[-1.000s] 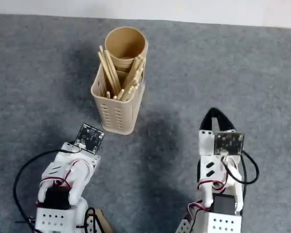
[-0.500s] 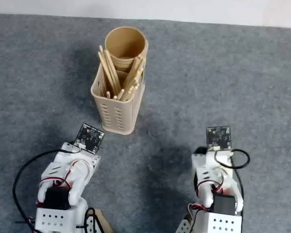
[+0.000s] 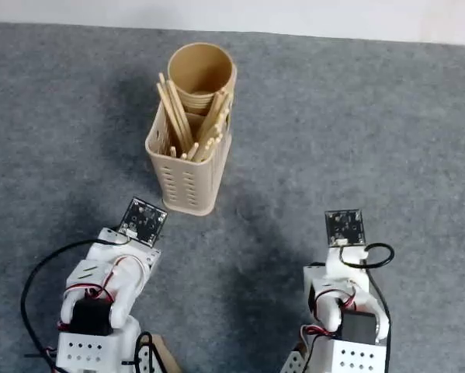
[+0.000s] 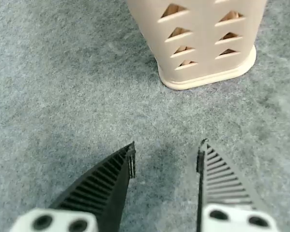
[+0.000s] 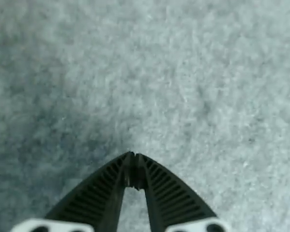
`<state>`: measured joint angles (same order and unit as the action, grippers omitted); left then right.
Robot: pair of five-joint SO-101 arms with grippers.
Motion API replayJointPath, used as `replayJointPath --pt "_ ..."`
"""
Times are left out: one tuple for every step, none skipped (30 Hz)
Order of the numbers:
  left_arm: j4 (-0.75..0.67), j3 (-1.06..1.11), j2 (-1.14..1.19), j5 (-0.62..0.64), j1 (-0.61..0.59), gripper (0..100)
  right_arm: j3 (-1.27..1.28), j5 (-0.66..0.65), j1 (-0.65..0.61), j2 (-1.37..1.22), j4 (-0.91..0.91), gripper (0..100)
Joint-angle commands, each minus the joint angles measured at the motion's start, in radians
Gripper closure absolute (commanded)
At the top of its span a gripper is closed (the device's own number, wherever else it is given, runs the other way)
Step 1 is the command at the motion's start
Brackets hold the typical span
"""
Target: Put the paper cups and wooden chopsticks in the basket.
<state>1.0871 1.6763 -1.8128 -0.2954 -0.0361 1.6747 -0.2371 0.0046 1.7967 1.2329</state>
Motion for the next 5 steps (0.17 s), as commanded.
replayJointPath --pt "-0.009 0.018 -0.004 -0.005 0.015 77 0.140 -0.009 0.010 0.007 0.002 99.4" --pt "-0.009 0.018 -0.004 -0.005 0.015 77 0.140 -0.009 0.010 0.007 0.002 99.4" --pt "-0.009 0.018 -0.004 -0.005 0.015 77 0.140 -0.009 0.010 0.007 0.002 99.4" --pt "-0.009 0.018 -0.004 -0.005 0.015 77 0.140 -0.009 0.010 0.007 0.002 99.4" --pt "-0.009 0.018 -0.004 -0.005 0.015 77 0.140 -0.009 0.010 0.007 0.002 99.4"
